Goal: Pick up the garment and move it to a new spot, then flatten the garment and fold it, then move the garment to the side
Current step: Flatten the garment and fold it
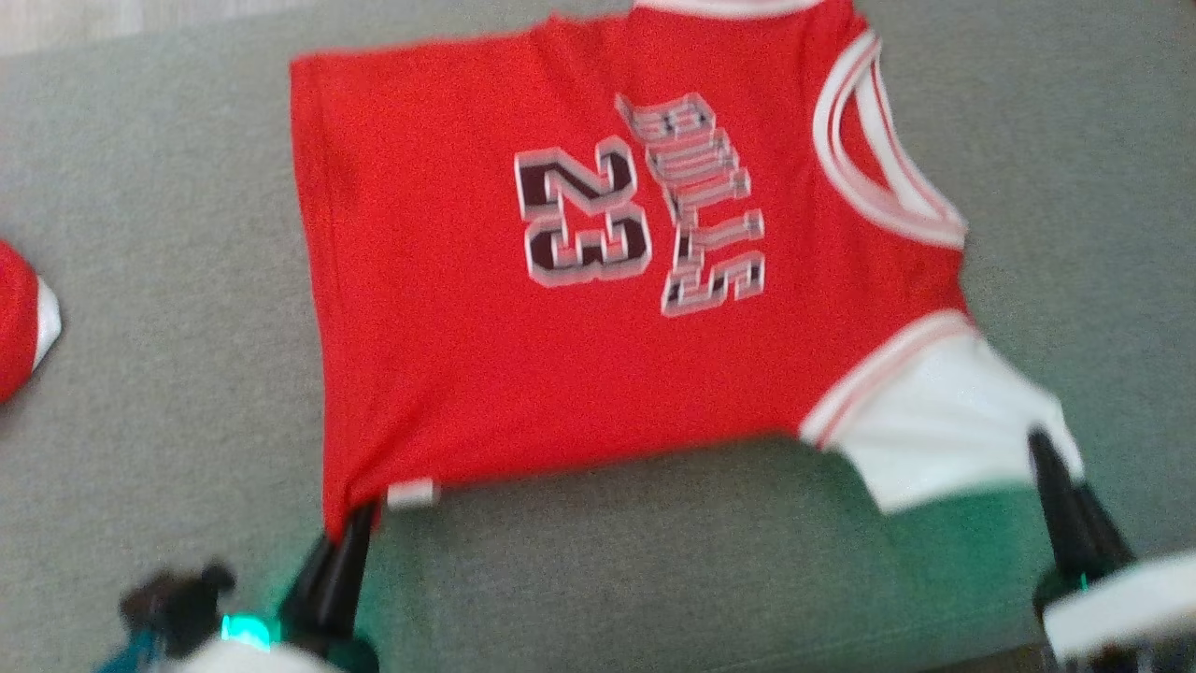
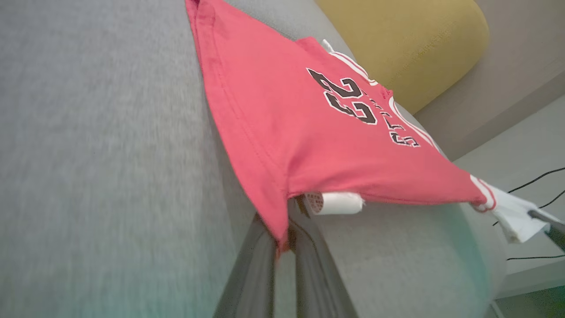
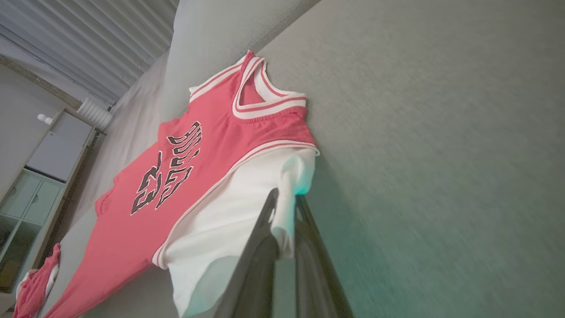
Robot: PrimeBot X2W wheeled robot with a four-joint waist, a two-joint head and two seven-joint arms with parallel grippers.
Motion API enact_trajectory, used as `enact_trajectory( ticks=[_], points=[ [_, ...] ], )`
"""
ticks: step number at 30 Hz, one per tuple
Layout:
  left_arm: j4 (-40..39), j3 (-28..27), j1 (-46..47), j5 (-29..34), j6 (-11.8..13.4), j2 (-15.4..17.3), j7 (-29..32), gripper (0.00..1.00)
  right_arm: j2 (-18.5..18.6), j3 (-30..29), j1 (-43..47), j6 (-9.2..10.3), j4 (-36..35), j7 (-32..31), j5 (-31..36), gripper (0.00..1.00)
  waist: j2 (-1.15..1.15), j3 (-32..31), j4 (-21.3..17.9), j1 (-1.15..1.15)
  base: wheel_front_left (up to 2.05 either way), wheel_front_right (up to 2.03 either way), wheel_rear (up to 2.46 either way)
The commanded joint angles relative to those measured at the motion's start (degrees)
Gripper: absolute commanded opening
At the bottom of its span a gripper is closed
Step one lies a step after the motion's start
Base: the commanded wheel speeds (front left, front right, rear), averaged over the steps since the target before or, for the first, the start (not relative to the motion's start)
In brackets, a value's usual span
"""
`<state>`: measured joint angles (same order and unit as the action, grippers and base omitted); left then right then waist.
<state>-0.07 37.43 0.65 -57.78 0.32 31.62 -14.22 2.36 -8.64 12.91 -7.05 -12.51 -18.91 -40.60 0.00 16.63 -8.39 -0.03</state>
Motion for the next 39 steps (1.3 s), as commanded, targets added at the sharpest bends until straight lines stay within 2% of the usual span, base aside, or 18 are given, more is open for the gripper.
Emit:
enact_trajectory(
  ticks=[1,5,8,15,20,23,26,35,36,37,39],
  points=[
    [-2.02,-3.1,0.73,-0.2,0.61,2.25,-0.74,0.0,0.52,0.27,0.72,-0.44,-2.43,-0.13,-0.12,0.0,0.0,-0.23,-0.52,0.03,0.0,0.0,0.0],
    [-11.08,-4.33,-7.99,-1.97,3.94,3.24,-0.57,0.0,0.52,-0.01,6.88,-0.44,-6.72,-0.35,-0.67,0.0,0.0,1.73,-0.5,0.03,0.0,0.0,0.0],
    [-15.4,-5.15,-8.86,-6.09,5.23,3.86,2.74,0.0,0.52,-0.01,5.01,-0.44,-8.19,-1.94,0.86,0.0,0.0,3.11,-0.24,0.03,0.0,0.0,0.0],
    [-20.74,-9.26,0.49,-17.82,8.03,7.34,17.21,0.0,0.52,0.56,-11.27,-0.44,-6.3,-13.56,7.97,0.0,0.0,5.01,0.63,0.03,0.0,0.0,0.0],
    [-18.49,-11.47,8.91,-24.21,13.7,8.09,26.24,0.0,0.52,1.51,-22.18,-0.44,-2.26,-22.71,12.25,0.0,0.0,5.97,1.01,0.03,0.0,0.0,0.0],
    [-16.11,-11.53,13.29,-25.16,15.97,7.75,29.22,0.0,0.52,1.78,-27.16,-0.44,0.44,-24.62,14.46,0.0,0.0,6.66,1.02,0.03,0.0,0.0,0.0],
    [-14.58,-11.11,16.4,-26.12,16.63,6.91,31.5,0.0,0.52,2.07,-30.54,-0.44,2.73,-24.99,15.59,0.0,0.0,7.1,0.83,0.03,0.0,0.0,0.0],
    [-12.09,-9.26,21.4,-24.79,16.88,7.28,35.09,0.0,0.52,2.66,-36.47,-0.44,8.16,-24.5,18.5,0.0,0.0,7.95,0.23,0.03,0.0,0.0,0.0],
    [-11.83,-9.09,21.9,-24.48,16.89,7.29,35.25,0.02,0.52,2.45,-37.12,-0.44,8.84,-24.18,18.59,0.0,0.0,7.99,0.25,0.03,0.0,0.0,0.0],
    [-11.64,-8.82,22.45,-23.92,16.75,7.39,35.33,0.08,0.52,2.28,-37.74,-0.44,9.48,-23.81,18.75,0.0,0.0,8.03,0.28,0.03,0.0,0.0,0.0],
    [-11.19,-8.48,23.23,-23.59,16.47,7.1,35.54,0.32,0.52,2.22,-38.75,-0.44,10.65,-23.14,18.87,0.0,0.0,8.12,0.42,0.03,0.0,0.0,0.0]
  ],
)
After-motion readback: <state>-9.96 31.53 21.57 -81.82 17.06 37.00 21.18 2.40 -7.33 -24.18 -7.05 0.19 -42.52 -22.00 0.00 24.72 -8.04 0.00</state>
